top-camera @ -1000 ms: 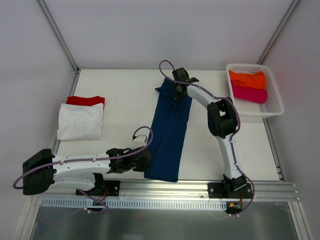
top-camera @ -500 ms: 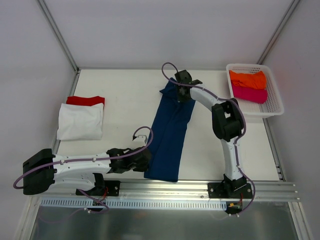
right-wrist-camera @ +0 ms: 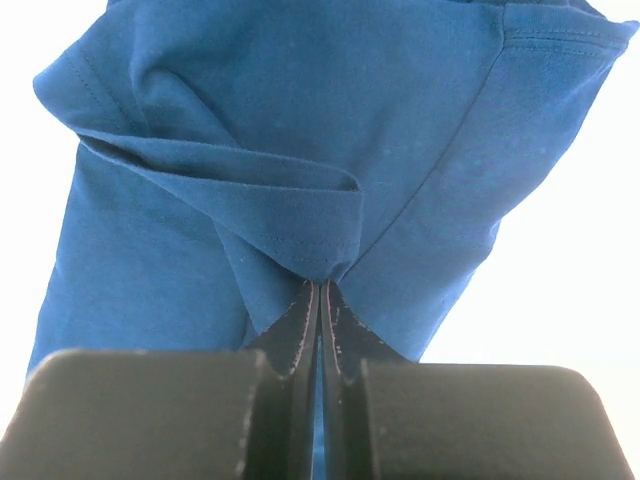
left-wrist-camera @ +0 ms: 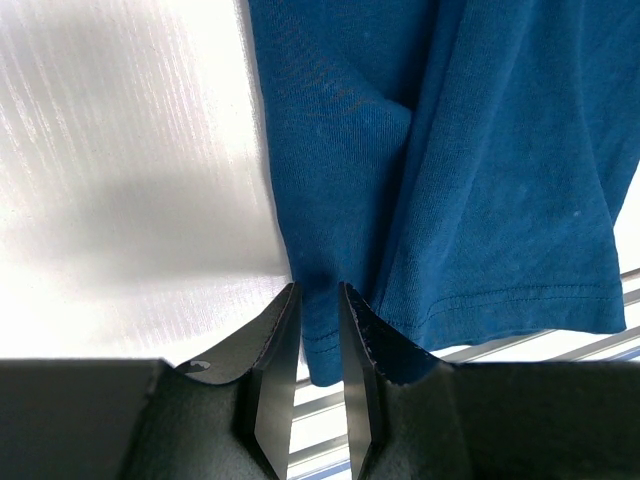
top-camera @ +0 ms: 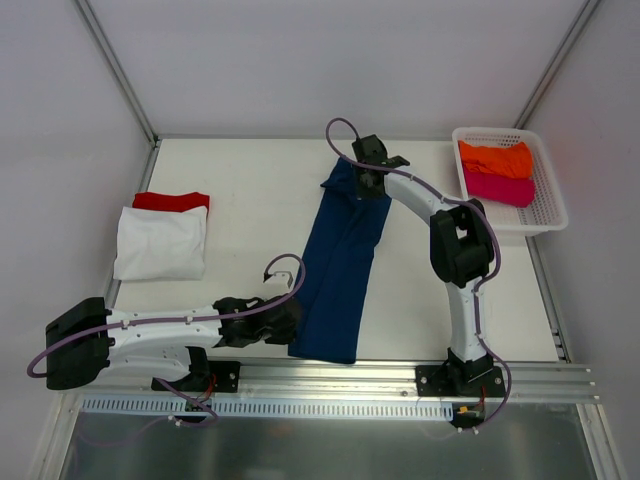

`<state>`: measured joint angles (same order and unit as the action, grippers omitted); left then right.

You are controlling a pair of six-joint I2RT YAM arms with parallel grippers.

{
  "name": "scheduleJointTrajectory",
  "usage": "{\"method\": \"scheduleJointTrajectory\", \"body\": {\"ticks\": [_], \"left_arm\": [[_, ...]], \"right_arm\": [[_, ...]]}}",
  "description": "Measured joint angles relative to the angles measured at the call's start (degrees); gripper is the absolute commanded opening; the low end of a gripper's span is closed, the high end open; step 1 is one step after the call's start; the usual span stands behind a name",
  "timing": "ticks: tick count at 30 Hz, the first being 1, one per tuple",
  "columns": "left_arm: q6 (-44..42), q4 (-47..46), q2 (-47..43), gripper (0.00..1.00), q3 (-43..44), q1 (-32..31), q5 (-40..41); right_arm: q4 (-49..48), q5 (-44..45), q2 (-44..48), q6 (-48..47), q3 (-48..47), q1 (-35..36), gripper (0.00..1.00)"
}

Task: Fold and stack the t-shirts
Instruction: Fold the tshirt

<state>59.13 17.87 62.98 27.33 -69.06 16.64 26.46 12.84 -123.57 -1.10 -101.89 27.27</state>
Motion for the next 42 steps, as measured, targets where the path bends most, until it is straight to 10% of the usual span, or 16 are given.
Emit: {"method": "scheduleJointTrajectory", "body": {"ticks": [3,7,13,16,19,29,42], "left_arm": [[0.04,0.0,0.0,0.22,0.0,0.02,0.0],[0.07,0.0,0.0,0.22,-0.04,0.02,0.02],[0.09,0.0,0.0,0.22,-0.11,0.0,0.17],[-0.13,0.02,0.5,0.2,0.07,0.02,0.83],[-1.57,1.01,3.5,0.0,2.69,0.04,2.21],[-8.61,-0.59,13.62,0.0,16.96,0.02,3.54],[-8.98,-0.17,12.22,0.0,16.11,0.02,-0.66]], "right_arm": [[0.04,0.07,0.0,0.0,0.26,0.13,0.05],[0.42,0.24,0.04,0.42,0.98,0.37,0.46],[-1.62,0.48,2.86,0.22,5.81,0.87,0.52],[-1.79,0.7,5.57,-0.11,6.97,1.01,0.44],[-1.31,1.57,7.17,-1.44,4.22,1.01,0.0],[4.79,0.68,-1.51,-1.68,-21.77,-2.86,0.01],[12.74,-3.91,-15.98,0.15,-22.8,-6.78,0.0]]}}
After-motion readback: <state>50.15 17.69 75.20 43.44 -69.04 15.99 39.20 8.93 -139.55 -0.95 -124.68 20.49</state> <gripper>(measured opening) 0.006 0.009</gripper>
